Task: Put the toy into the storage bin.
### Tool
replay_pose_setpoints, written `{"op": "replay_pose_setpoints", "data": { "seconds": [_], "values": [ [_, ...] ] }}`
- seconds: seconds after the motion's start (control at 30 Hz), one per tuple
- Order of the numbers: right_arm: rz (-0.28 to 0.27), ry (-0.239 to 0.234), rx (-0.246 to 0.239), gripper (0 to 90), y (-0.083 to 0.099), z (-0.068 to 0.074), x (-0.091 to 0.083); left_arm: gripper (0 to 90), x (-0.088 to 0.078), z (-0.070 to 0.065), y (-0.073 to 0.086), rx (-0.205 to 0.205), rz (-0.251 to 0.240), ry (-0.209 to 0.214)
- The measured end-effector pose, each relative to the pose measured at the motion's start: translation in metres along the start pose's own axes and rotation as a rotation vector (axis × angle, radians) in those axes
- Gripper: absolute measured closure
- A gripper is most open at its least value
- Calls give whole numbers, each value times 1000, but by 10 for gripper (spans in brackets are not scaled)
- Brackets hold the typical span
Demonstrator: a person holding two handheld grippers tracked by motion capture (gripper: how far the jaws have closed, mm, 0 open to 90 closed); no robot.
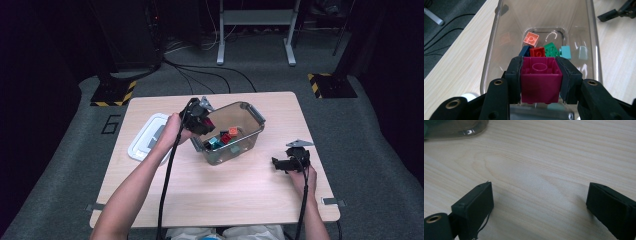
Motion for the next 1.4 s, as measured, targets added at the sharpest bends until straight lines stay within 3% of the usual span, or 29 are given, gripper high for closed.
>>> {"op": "replay_pose_setpoints", "data": {
  "seconds": [0.47,0.53,0.67,0.97,1.2,1.4],
  "values": [
    [0,0,0,69,0,0,0,582,48,16,-16,-49,36,29],
    [0,0,0,69,0,0,0,541,52,16,-16,-58,37,38],
    [0,0,0,69,0,0,0,374,54,17,-15,-83,33,39],
    [0,0,0,69,0,0,0,193,27,24,-3,-125,-27,19],
    [0,0,1,69,0,0,0,158,-1,36,19,-158,-51,-25],
    [0,0,1,69,0,0,0,153,-19,49,49,-202,-51,-68]
  ]
}}
Point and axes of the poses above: each handheld gripper's, and its own axes: x roughly forward along the jaws, y roughly out of its underside, z roughly to its left, the point moved 4 cm from there along x, roughly forward along the jaws, and after that the axes turned 13 degrees about x, right-handed, at the moved point
